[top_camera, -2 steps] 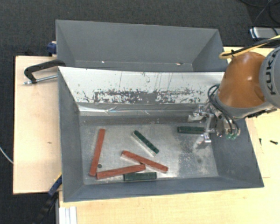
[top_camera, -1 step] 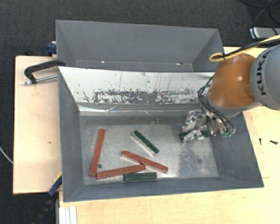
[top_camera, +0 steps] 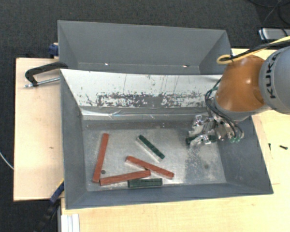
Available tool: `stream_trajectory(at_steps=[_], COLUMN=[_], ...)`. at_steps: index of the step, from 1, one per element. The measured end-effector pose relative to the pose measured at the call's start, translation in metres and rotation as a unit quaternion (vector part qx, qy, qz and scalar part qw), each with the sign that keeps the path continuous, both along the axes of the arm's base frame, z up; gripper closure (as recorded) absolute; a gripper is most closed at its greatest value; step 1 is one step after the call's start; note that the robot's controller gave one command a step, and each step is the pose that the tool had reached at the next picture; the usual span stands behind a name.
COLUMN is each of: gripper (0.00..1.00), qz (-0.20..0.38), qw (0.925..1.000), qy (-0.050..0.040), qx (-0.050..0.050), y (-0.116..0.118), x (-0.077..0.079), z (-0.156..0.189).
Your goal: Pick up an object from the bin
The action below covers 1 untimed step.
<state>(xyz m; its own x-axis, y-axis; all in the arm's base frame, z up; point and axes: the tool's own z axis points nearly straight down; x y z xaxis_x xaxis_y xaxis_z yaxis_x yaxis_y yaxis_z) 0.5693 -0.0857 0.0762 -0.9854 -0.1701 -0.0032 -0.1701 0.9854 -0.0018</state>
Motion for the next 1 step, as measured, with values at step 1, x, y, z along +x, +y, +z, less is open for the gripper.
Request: stream_trajectory(at_steps=[1], gripper=[1.00], qz=[0.052], qw=[0.9986], qy=[-0.0032], qx=[0.000], y=[-0.0033], x=[0.0004], z=[0.2012])
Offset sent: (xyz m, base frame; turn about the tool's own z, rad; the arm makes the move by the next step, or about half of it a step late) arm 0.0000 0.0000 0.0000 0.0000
